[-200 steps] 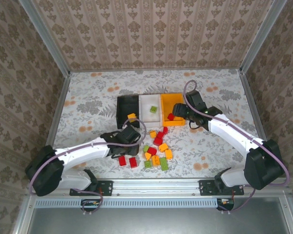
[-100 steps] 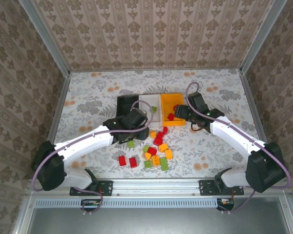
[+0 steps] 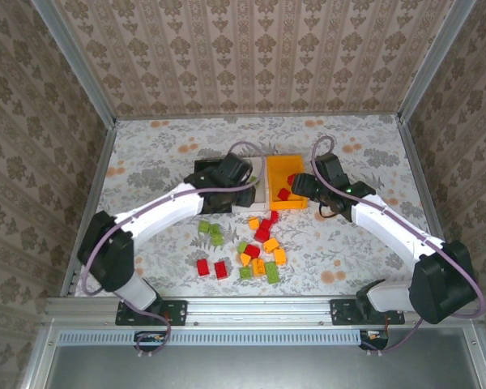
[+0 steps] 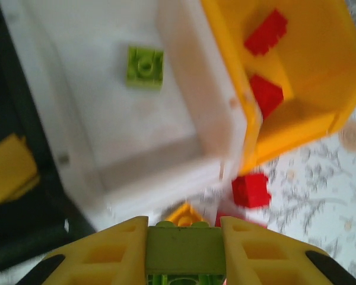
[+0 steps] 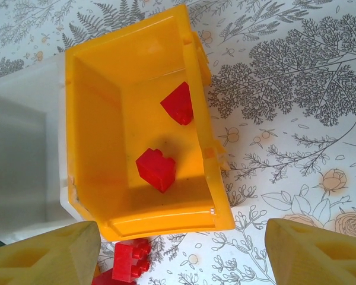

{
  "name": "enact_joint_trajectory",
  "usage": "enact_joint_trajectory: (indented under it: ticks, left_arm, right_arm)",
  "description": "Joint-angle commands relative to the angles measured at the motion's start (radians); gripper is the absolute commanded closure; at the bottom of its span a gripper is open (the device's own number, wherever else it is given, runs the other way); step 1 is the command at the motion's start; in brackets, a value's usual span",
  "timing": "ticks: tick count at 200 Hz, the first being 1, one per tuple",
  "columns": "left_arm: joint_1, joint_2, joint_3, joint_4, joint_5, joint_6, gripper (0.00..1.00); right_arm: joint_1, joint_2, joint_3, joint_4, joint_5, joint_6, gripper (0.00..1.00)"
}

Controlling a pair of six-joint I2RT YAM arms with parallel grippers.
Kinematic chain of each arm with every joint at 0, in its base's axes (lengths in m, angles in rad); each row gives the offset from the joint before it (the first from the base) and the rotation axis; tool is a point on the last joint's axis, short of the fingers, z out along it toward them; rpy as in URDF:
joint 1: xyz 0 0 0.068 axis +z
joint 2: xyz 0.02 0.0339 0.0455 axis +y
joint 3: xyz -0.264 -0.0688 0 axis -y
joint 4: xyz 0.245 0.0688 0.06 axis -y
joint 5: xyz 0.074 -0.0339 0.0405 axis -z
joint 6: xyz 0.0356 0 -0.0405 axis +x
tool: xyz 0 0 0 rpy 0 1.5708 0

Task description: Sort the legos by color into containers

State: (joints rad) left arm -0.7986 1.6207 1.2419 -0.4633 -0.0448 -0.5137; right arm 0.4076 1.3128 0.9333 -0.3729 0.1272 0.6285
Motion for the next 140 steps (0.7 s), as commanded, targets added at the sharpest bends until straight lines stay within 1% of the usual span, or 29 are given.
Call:
enact_joint_trajectory:
  ticks: [1, 24, 39, 62, 85, 106, 110, 140]
  left_arm:
    - [0.043, 0.102, 0.092, 0.025, 0.004, 0.063, 0.67]
    - [0.079, 0.204, 0.190, 0.019, 0.000, 0.079, 0.57]
    - [0.088, 0.251, 0.250, 0.012, -0.003, 0.086, 0.45]
    - [0.089, 0.270, 0.322, -0.006, 0.011, 0.083, 0.31]
    - [0.066, 0.195, 0.315, 0.006, 0.017, 0.082, 0.19]
    - [0.035, 0.079, 0.236, 0.020, 0.016, 0.073, 0.06]
    - [0.030, 0.053, 0.214, 0.025, 0.020, 0.068, 0.01]
    - [-0.003, -0.143, 0.019, 0.039, 0.032, 0.025, 0.00]
  right_arm:
    - [-0.009, -0.026, -0.012, -0.006, 0.012, 0.011, 0.25]
    - [-0.010, -0.038, -0.012, -0.015, 0.009, 0.010, 0.25]
    - [-0.011, -0.048, -0.012, -0.027, 0.012, 0.007, 0.24]
    - [-0.012, -0.069, -0.017, -0.042, 0.012, 0.002, 0.24]
    - [-0.011, -0.092, -0.032, -0.055, -0.007, 0.000, 0.24]
    - [-0.009, -0.111, -0.067, -0.054, -0.039, -0.002, 0.24]
    - [-0.008, -0.115, -0.073, -0.056, -0.045, -0.001, 0.24]
    - [0.004, -0.123, -0.122, -0.061, -0.062, -0.010, 0.24]
